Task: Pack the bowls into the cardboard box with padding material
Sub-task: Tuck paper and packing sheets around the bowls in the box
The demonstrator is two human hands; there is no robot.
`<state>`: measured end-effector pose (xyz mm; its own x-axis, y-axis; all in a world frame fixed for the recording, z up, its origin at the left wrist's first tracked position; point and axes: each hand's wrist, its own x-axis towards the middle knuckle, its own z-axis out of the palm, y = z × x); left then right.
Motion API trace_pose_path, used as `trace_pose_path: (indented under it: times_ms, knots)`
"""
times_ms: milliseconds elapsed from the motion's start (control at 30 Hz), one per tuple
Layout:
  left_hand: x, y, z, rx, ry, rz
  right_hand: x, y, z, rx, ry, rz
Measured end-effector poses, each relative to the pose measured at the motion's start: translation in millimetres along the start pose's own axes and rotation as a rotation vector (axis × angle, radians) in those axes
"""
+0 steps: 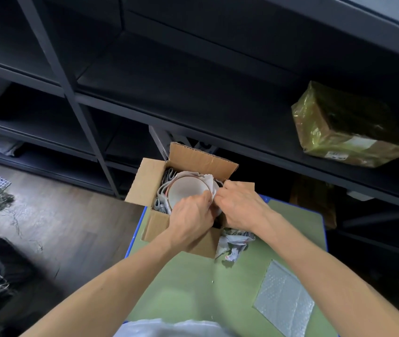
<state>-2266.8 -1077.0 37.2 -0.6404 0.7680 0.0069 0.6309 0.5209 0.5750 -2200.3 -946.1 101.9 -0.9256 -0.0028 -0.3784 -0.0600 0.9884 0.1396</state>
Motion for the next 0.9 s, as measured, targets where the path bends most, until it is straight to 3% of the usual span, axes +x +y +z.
trace_pose_path:
  times_ms: [133,333,900]
  knots:
    - [0.3,-3.3,1.4,-0.002,-0.015,0.004,-0.9,4.7,6.1,0.049,-0.011,0.002]
    - [-0.5,-9.3,4.4,-0.050,-0.002,0.003,-4.3,5.4,11.6,0.150,0.101,0.075]
    - [-2.0,-8.5,5.4,-0.062,-0.009,0.008,-5.2,-4.9,15.0,0.201,0.227,0.230]
